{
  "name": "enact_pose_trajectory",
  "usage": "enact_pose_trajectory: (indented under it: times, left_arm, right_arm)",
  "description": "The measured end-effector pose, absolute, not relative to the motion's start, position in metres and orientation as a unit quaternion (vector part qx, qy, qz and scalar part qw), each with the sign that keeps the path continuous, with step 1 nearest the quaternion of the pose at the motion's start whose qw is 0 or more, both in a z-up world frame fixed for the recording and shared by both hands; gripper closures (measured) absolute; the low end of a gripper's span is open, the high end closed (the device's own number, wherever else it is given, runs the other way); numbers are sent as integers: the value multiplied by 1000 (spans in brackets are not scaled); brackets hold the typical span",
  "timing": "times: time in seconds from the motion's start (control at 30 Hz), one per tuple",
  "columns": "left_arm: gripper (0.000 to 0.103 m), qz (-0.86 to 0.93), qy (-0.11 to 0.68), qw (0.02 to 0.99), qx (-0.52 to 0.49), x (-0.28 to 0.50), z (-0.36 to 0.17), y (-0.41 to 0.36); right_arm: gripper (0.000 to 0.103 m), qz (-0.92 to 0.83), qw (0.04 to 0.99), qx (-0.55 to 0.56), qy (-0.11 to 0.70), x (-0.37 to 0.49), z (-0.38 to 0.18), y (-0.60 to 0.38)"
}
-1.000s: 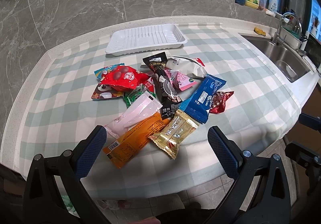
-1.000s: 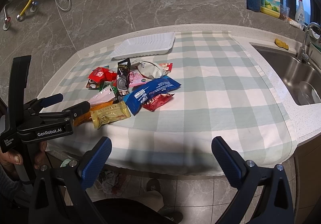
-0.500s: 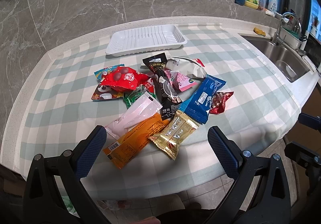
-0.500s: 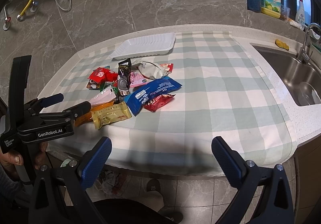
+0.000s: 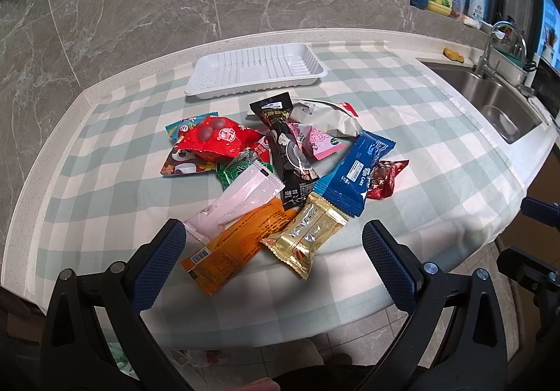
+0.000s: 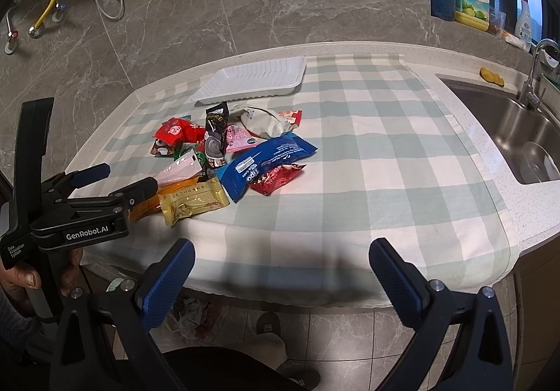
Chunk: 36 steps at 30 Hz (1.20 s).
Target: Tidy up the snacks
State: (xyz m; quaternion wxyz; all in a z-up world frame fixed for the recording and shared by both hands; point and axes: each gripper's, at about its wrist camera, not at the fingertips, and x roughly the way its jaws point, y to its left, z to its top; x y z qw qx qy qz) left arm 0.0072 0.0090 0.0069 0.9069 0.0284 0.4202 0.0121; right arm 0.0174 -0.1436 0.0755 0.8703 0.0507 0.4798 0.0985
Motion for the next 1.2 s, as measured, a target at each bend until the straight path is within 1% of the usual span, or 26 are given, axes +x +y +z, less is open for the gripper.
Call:
enact_pose_trajectory:
  times: [0.43, 0.73, 0.87, 1.03, 1.17, 1.2]
  left_arm:
    - [1, 13, 420, 907, 29, 8, 8, 12]
    - [1, 23, 426, 904, 28, 12, 8, 26]
    - [1, 28, 433, 901, 22, 17, 4, 33]
    - [1, 31, 437, 899, 2, 31, 3, 49]
    - [1, 38, 436, 899, -8, 54, 4, 66]
    - [1, 40, 436, 899, -12, 61, 5, 72]
  right_arm:
    - [1, 99, 870, 53, 481, 19, 73, -145]
    - [1, 109, 862, 66, 490, 30, 68, -128]
    - [4, 119, 854, 79, 500, 39, 63, -128]
    - [6, 132, 846, 93, 507, 62, 60, -126]
    - [7, 142, 845, 81, 509, 88, 56, -118]
    - [9, 144, 845, 74, 509, 96, 55, -115]
